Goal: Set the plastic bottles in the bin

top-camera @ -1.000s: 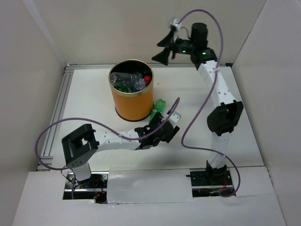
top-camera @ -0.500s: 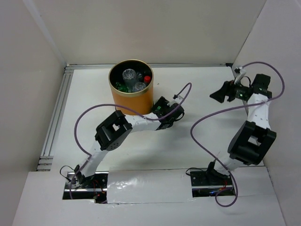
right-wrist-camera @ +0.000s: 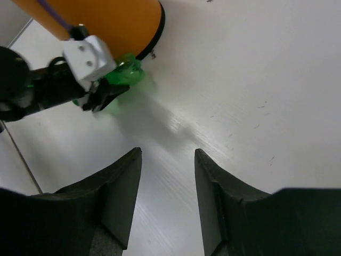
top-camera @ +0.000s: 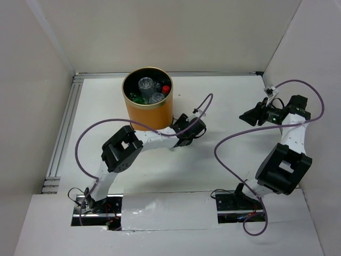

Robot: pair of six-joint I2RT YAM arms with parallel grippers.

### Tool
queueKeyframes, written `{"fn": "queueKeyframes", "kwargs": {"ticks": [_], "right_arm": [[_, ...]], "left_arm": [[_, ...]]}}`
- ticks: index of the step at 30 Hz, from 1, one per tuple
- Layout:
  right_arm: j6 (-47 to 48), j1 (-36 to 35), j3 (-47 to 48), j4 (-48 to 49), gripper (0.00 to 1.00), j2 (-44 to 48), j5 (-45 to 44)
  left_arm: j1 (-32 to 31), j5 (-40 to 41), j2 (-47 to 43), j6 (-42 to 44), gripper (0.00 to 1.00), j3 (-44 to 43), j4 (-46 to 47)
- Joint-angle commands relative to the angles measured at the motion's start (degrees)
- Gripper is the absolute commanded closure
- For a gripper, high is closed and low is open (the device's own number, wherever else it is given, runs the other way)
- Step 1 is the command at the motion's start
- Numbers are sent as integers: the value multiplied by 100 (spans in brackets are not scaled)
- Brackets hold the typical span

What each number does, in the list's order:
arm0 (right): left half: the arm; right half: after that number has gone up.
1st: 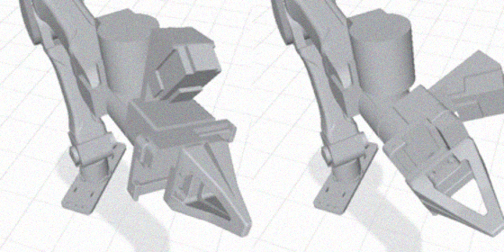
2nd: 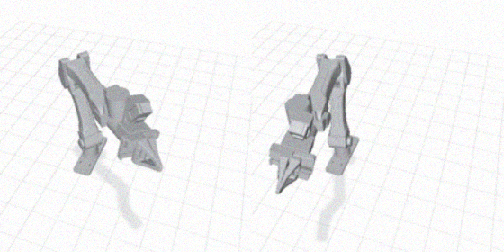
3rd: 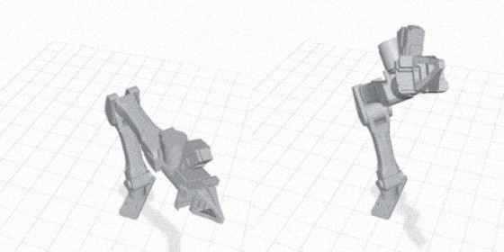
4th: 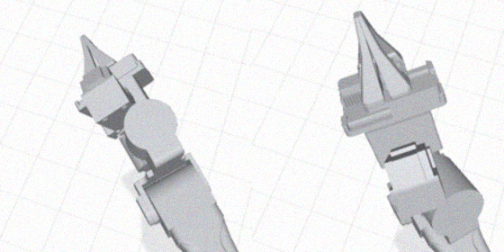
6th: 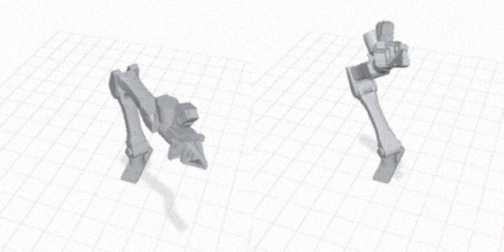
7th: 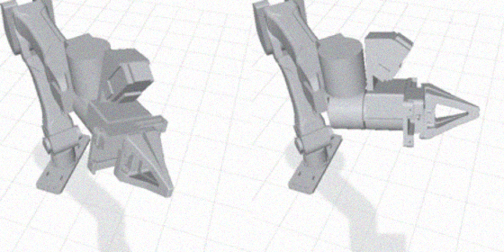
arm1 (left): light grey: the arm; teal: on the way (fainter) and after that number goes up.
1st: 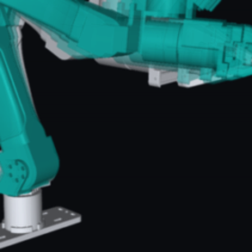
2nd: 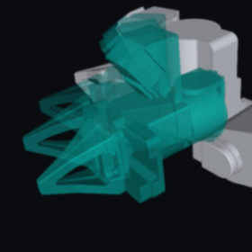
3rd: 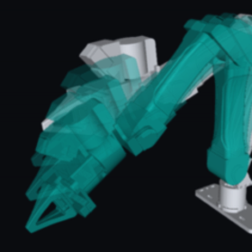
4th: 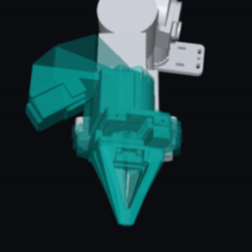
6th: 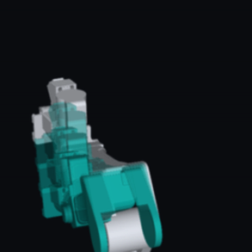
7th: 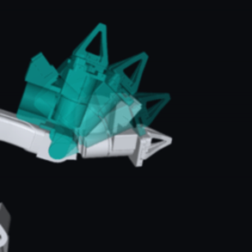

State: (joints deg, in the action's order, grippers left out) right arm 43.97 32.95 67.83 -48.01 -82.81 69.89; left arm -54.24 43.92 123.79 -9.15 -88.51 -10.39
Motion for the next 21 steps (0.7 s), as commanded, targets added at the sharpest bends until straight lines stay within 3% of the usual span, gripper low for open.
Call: {"fn": "queueKeyframes", "kwargs": {"ticks": [1,5,6,7,10,13,15,16,17,18,21], "right_arm": [[525,36,-86,-489,49,-25,52],[657,36,-401,-490,26,-25,-89],[657,36,-463,-412,9,-25,-89],[657,36,-525,-359,7,-25,-142],[657,36,-666,-358,6,-25,-142],[868,36,-771,-508,12,-148,-273],[1165,36,-772,-727,23,-201,-274],[1384,36,-772,-893,31,-262,-274],[1387,36,-772,-955,31,-262,-274],[1508,36,-772,-1008,39,-262,-274],[1623,-17,-772,-1140,41,-367,-221]], "left_arm": [[-386,-594,-1212,9,81,-157,196],[-456,-841,-2180,157,83,-658,441],[-404,-763,-2305,228,83,-885,607],[-316,-701,-2402,290,83,-1018,609],[52,-482,-2666,212,83,-1484,539],[604,-358,-3235,-77,83,-1232,669],[1027,-523,-3588,-645,83,-1011,723],[1569,-856,-3912,-1137,83,-662,662],[1844,-998,-4054,-1142,83,-659,661],[2134,-1182,-4177,-1525,83,-546,583],[2891,-1298,-4398,-1774,83,-219,688]]}}
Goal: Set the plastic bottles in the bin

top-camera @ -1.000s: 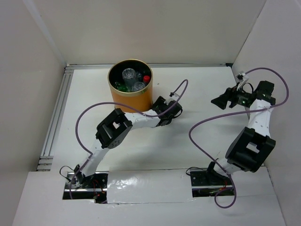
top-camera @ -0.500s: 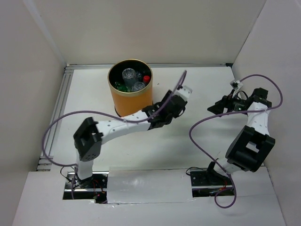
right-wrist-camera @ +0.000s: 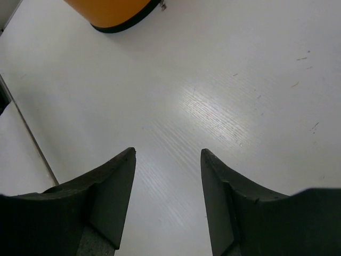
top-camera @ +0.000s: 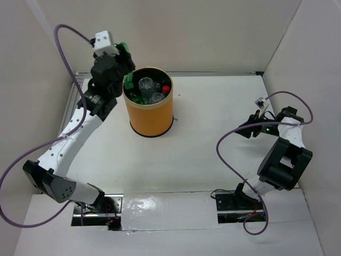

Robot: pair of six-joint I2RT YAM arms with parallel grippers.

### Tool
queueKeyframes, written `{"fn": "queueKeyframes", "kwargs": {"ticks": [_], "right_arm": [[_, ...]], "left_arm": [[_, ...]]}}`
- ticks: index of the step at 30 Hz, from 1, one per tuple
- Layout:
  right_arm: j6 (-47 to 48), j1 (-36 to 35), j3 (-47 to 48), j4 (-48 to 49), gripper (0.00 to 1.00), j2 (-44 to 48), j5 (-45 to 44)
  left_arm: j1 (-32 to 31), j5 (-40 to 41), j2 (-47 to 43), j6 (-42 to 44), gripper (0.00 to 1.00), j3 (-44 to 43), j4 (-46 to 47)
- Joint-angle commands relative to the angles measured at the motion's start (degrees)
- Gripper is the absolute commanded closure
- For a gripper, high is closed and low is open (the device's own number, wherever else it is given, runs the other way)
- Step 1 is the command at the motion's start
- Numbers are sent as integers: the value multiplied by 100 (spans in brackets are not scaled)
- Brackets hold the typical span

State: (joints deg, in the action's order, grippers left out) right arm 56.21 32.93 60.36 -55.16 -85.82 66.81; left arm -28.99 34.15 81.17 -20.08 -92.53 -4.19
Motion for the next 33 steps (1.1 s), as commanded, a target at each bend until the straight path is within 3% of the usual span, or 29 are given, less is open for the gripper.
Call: {"fn": "queueKeyframes", "kwargs": {"ticks": [1,7,11,12,13,15,16,20,25,28,29,33], "right_arm": [[400,-67,-24,-426,41,-66,139],[453,-129,-77,-531,36,-66,192],[453,-181,-138,-531,19,91,192],[453,-181,-138,-531,0,161,192],[453,-181,-191,-479,0,162,114],[383,-234,-243,-347,0,302,26],[382,-234,-244,-347,0,303,25],[234,-286,-244,-286,0,408,-228],[-890,-287,-244,574,0,724,-764],[-2204,-340,-297,1593,0,1067,-1369],[-2497,-340,-297,1918,0,1250,-1494],[-3018,-340,-297,2586,0,1585,-2144]], "left_arm": [[638,-408,-136,-682,83,261,128],[931,-339,531,-532,81,262,49],[957,-760,1023,-637,77,140,-46],[905,-874,1128,-638,69,69,-213],[852,-945,1225,-638,62,-1,-275],[676,-945,1410,-638,35,-124,-329],[623,-798,1411,-638,1,-177,-503],[518,-673,1262,-454,0,-143,-514],[456,-673,105,-383,0,296,-372],[509,-962,-626,-435,0,989,-162],[665,-1407,-1159,-375,0,1487,-40],[895,-2314,-2489,-163,0,3018,102]]}}
